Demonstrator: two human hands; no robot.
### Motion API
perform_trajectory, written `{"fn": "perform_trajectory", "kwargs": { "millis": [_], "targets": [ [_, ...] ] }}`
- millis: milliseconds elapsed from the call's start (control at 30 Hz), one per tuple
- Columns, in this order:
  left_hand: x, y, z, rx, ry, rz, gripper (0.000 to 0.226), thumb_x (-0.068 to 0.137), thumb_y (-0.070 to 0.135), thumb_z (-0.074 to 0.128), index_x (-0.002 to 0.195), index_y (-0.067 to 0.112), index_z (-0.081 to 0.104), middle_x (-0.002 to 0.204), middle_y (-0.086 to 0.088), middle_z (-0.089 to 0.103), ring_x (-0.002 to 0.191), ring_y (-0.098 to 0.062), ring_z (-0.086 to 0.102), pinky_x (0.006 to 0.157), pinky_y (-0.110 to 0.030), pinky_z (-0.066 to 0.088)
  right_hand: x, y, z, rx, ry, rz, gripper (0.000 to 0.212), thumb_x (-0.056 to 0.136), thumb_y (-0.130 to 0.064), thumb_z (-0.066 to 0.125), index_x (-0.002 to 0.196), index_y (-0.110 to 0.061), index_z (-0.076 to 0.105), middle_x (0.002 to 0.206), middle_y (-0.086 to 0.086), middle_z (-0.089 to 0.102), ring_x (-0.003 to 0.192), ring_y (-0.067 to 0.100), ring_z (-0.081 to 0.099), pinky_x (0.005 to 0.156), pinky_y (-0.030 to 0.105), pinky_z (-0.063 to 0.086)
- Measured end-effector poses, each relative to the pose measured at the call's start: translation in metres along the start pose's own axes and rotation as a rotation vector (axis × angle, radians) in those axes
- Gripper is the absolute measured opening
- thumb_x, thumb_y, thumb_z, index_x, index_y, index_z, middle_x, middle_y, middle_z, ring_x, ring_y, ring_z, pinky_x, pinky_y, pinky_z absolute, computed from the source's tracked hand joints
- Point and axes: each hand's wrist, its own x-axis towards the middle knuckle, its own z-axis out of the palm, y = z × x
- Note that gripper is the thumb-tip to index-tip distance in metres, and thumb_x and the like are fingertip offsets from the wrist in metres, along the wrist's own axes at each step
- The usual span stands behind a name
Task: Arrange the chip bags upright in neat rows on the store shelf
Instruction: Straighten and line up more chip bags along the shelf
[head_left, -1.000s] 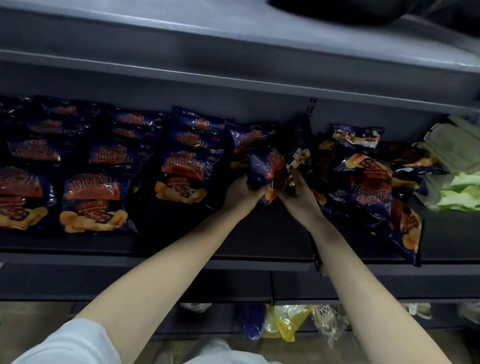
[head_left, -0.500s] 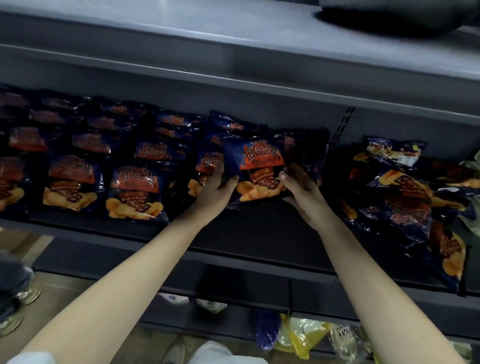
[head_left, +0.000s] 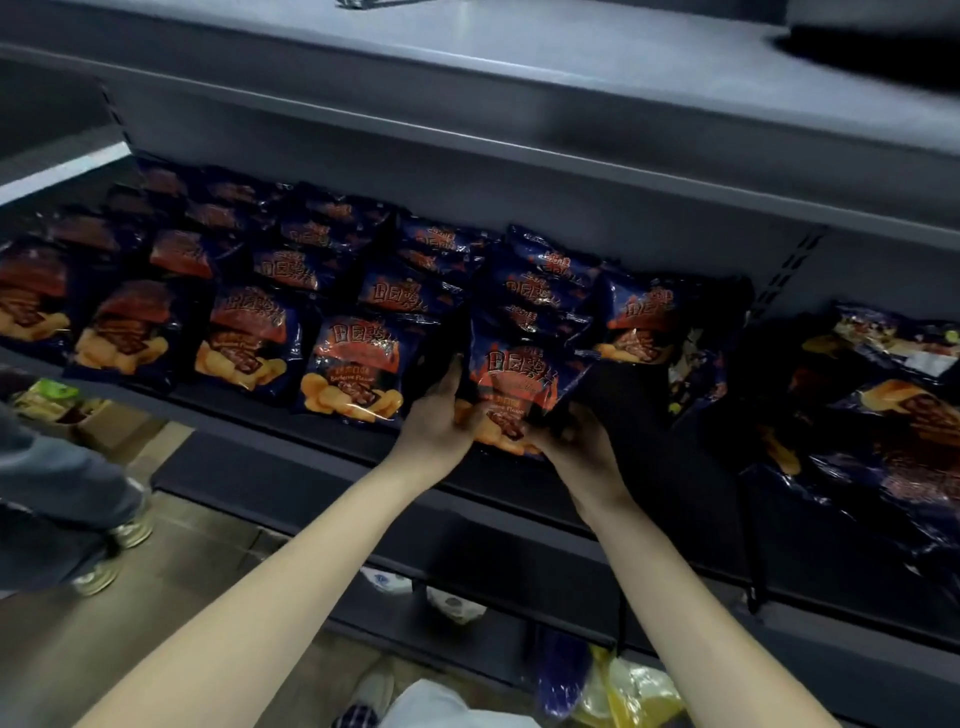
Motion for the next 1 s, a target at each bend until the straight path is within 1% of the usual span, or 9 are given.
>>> {"fn": "perform_trajectory", "kwargs": {
  "millis": [100,200,367,467,600,667,800,900,1000],
  "targets": [
    [-0.001,-0.007,0.01,0.038,0.055,-0.004,0.068,0.094,0.021,0.05,0.149,0.015,0.01,0.153,-0.005,0.024,0.131,-0.016,0.036,0.091,-0.007,0.022,0.0,0.0,0.008,-0.223,0.042,-0.043,0.042,0.079,-0.034,0.071,0.116,-0.024,0.056,0.1,-0.014,0.066,0.094,0.002,0.061,0.085,0.026,0.049],
    [-0.002,-0.012,0.019,0.043,0.114,0.027,0.071,0.093,0.019,0.05,0.149,0.012,0.007,0.155,-0.007,0.018,0.14,-0.02,0.02,0.104,-0.017,0.018,-0.002,-0.001,0.01,-0.334,0.054,-0.078,0.039,0.081,-0.039,0.069,0.116,-0.028,0.055,0.089,-0.02,0.064,0.084,-0.005,0.059,0.082,0.023,0.047],
    [-0.004,-0.016,0.028,-0.056,0.222,0.054,0.07,0.09,0.014,0.047,0.149,0.014,0.008,0.153,-0.007,0.019,0.14,-0.019,0.019,0.11,-0.025,0.017,-0.006,0.006,0.018,-0.369,0.116,-0.179,0.053,0.079,-0.031,0.073,0.126,-0.022,0.051,0.093,-0.016,0.063,0.094,0.004,0.063,0.075,0.007,0.044],
    [-0.007,-0.023,0.034,-0.034,0.255,0.078,0.07,0.09,0.015,0.048,0.147,0.013,0.009,0.152,-0.012,0.02,0.14,-0.023,0.021,0.114,-0.039,0.024,-0.008,0.008,0.023,-0.345,0.19,-0.162,0.07,0.079,-0.034,0.074,0.137,-0.021,0.038,0.103,-0.01,0.064,0.097,0.005,0.061,0.074,0.009,0.044],
    [-0.01,-0.027,0.042,0.095,0.284,0.137,0.073,0.086,0.02,0.045,0.146,0.016,0.004,0.152,-0.019,0.015,0.141,-0.031,0.018,0.112,-0.049,0.027,-0.012,0.009,0.028,-0.289,0.285,-0.131,0.066,0.076,-0.034,0.076,0.13,-0.02,0.04,0.098,-0.011,0.06,0.088,0.004,0.059,0.066,0.001,0.043],
    [-0.01,-0.027,0.042,0.159,0.285,0.17,0.076,0.087,0.02,0.045,0.147,0.021,-0.001,0.155,-0.016,0.005,0.144,-0.028,0.007,0.115,-0.048,0.019,-0.011,0.01,0.031,-0.314,0.303,-0.146,0.064,0.078,-0.038,0.072,0.132,-0.018,0.042,0.102,-0.01,0.06,0.091,0.004,0.058,0.072,0.005,0.045],
    [-0.01,-0.03,0.042,0.36,0.217,0.245,0.071,0.088,0.017,0.034,0.148,0.028,-0.002,0.156,-0.003,-0.014,0.142,-0.021,-0.016,0.114,-0.045,-0.002,-0.013,0.013,0.036,-0.298,0.346,-0.18,0.067,0.078,-0.058,0.055,0.129,-0.016,0.048,0.113,-0.001,0.065,0.103,0.011,0.062,0.087,0.031,0.052],
    [-0.009,-0.032,0.043,0.472,0.173,0.249,0.062,0.09,0.029,0.028,0.149,0.026,0.009,0.156,-0.002,-0.016,0.143,-0.024,-0.015,0.114,-0.047,0.0,-0.014,0.012,0.037,-0.245,0.36,-0.153,0.051,0.085,-0.045,0.058,0.125,-0.015,0.051,0.105,-0.001,0.066,0.094,0.006,0.064,0.079,0.016,0.051],
    [-0.006,-0.033,0.044,0.492,0.149,0.213,0.063,0.09,0.038,0.026,0.148,0.028,0.005,0.154,0.002,-0.02,0.143,-0.025,-0.013,0.114,-0.046,0.0,-0.012,0.011,0.037,-0.237,0.375,-0.129,0.039,0.088,-0.03,0.062,0.122,-0.012,0.052,0.098,-0.002,0.066,0.084,-0.006,0.061,0.068,0.003,0.044]
  ]
}}
